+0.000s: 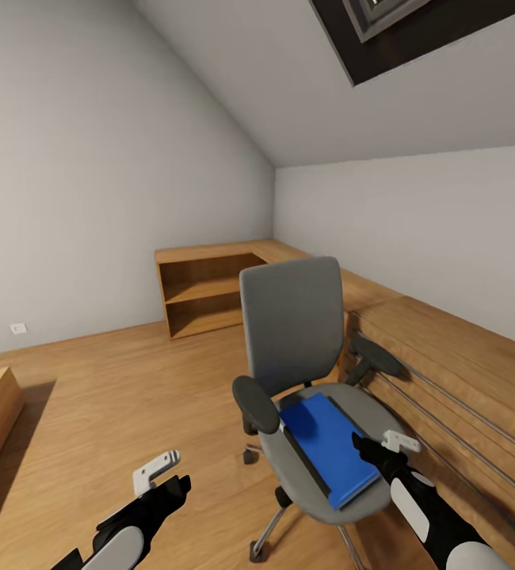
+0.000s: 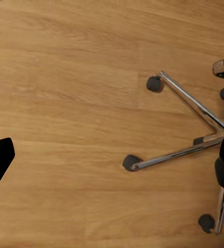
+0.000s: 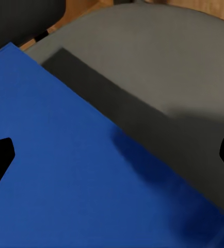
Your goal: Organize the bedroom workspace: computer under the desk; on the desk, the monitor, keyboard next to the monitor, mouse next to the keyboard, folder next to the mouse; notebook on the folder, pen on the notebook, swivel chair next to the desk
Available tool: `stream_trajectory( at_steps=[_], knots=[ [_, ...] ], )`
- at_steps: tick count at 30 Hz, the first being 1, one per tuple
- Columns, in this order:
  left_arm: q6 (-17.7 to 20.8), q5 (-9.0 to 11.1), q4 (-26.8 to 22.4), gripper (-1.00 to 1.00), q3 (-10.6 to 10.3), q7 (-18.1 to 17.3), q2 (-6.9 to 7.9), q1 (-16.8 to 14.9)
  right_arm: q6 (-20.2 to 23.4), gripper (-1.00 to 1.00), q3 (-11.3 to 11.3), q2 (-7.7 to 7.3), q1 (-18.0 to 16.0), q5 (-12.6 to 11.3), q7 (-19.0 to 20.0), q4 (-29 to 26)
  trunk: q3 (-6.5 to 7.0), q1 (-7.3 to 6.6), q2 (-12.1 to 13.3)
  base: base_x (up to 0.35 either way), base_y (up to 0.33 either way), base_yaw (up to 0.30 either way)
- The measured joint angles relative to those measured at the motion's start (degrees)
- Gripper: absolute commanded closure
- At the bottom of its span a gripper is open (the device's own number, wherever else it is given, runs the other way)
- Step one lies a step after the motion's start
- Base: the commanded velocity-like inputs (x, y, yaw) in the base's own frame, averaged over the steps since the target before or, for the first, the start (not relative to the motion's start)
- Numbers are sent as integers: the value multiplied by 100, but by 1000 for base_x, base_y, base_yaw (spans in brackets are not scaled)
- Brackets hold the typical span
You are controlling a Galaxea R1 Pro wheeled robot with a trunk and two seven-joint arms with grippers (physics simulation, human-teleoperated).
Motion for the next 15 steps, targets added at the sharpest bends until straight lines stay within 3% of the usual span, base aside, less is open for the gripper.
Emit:
stream_trajectory(
  at_steps=[8,15],
  knots=[
    [0,3,0,-100,-12,3,0,0,0,-100,0,2,0,0,0,0,0,-1,0,149,0,0],
    [0,6,0,-100,-33,0,0,0,0,-100,5,5,0,6,3,-3,0,0,0,48,0,0]
  ],
)
